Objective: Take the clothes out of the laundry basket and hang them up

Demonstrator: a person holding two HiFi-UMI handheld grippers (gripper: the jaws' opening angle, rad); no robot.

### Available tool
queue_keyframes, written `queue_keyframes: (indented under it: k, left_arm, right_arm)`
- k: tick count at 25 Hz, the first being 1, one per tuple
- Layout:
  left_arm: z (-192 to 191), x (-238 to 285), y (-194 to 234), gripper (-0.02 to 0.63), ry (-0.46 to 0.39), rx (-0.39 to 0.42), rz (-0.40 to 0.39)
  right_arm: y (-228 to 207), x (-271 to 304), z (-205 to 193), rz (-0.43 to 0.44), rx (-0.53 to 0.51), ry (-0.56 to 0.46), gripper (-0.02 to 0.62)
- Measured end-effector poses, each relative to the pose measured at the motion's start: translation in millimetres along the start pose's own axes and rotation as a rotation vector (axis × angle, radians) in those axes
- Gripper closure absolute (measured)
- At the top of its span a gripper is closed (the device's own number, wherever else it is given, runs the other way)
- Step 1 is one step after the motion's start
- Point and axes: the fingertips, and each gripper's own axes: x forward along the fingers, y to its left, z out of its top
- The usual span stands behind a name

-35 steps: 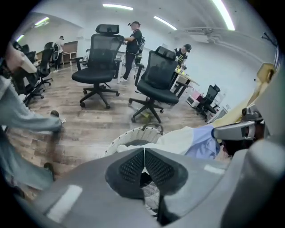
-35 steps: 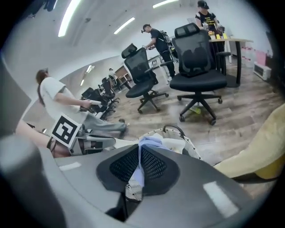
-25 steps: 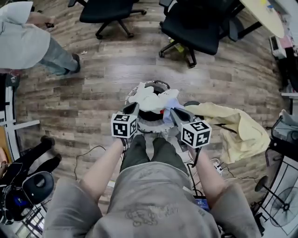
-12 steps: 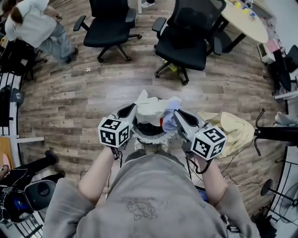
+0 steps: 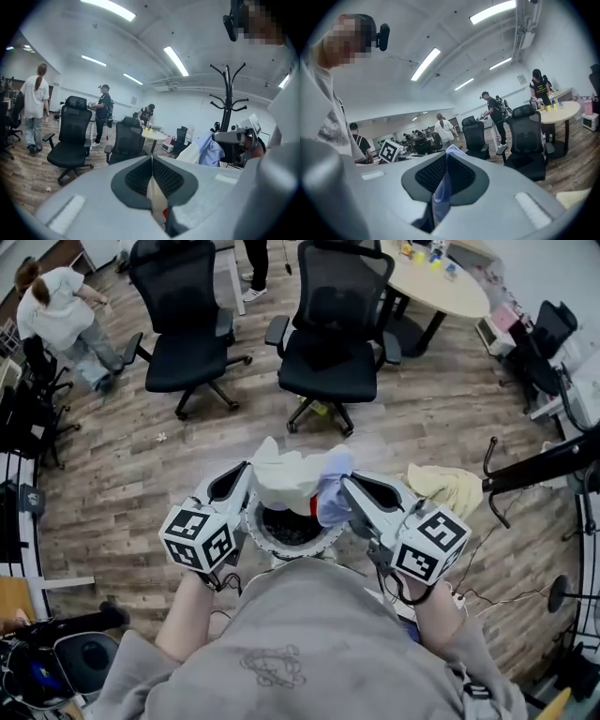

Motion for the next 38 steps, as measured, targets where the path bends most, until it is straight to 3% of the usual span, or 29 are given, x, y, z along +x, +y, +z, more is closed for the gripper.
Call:
queue_keyframes:
  k: [9,14,19,28,31,34,38]
  left_arm:
    - [46,4,-24,0.601,-0.035,0.087,-0.114]
    - [80,14,-74,0.601,-0.021,0.199,-0.259]
    - [135,29,-135,0.601,-0.092,0.317,-0.422]
    - [209,43,-255,0.601,-0.206,0.297,-0.792]
    - [213,46,-289,0.601,-0.206,0.264,-0.9]
    - [208,46,-322,0.601,-0.186,0.282,-0.998]
    - [202,47,-362,0.601,-0.144,0.267,-1.11]
  right_arm:
    - [2,-23,30,-0.082,-0.005,-0.095,0.551]
    - [15,-72,61,-0.108,0.026,-0.198,0.551]
    - [27,-129,112,-0.198,-0.065,-0.329,0.551]
    - [48,-256,179,-0.47,-0.23,-0.546,0.551]
    - [57,-293,178,-0.572,-0.255,-0.593,0.551]
    - [65,-325,170,-0.68,-0.255,-0.631,0.551]
    - [70,-360,166,-0.749,-0.258,-0.677,0.551]
